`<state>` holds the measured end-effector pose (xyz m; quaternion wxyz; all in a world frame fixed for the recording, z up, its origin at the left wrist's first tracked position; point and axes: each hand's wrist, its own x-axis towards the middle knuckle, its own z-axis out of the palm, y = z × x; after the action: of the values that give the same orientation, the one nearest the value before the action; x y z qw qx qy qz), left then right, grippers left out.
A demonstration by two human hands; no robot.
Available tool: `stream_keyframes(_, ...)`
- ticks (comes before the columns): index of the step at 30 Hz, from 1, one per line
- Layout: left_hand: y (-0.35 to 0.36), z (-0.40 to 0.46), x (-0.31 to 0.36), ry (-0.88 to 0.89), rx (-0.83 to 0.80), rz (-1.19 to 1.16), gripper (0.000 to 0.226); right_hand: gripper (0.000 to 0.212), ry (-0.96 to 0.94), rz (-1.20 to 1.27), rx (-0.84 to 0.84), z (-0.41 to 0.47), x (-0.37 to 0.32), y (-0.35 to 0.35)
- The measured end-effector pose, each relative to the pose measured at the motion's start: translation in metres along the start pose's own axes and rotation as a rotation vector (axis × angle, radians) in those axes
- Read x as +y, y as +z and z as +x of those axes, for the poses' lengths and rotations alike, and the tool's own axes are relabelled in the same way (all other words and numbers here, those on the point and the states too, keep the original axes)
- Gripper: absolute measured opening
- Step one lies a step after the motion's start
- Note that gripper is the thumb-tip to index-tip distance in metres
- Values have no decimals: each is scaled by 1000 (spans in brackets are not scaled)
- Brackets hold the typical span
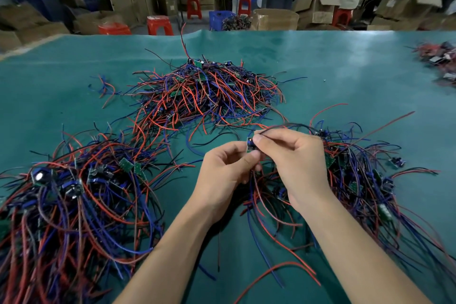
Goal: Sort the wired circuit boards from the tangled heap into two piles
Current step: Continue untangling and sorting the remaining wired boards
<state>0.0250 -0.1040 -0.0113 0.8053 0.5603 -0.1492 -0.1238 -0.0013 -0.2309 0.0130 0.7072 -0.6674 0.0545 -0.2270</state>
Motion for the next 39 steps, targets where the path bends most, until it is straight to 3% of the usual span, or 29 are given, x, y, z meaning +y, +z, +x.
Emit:
stream_keyframes(4,-1,-2,2,-22,-76,46,11,11,-4,28,86,-1,-1,-1)
stream_keyframes(8,-1,-2,3,-76,-123,23,22,20,-33,33,138,1,-4,-4)
stream_keyframes(11,-2,-2,3,-89,-149,-2,23,23,45,-11,80,3,-4,-7)
stream_keyframes(14,-1,-3,4,-88,-154,12,17,11,130,-3,-40,6,-7,-11)
stream_keyframes(17,-1,-3,4,-88,-156,75,18,15,39,-77,-28,8,-7,-16)
stream_keyframes(21,-4,-1,3,-66,-162,153,18,13,-125,-280,129,13,-6,-20)
stream_keyframes(28,-4,-1,0,-35,-195,180,18,7,-295,-368,461,23,-18,-45)
stream_keyframes(33,-4,1,-2,-15,-26,26,25,11,-505,-455,763,19,-34,-54)
stream_keyframes(35,-5,2,-3,-1,5,-17,20,6,-522,-604,610,8,-33,-37)
stream_keyframes(39,-4,2,-5,-7,-57,-14,15,30,-375,-732,-43,-8,-20,-6)
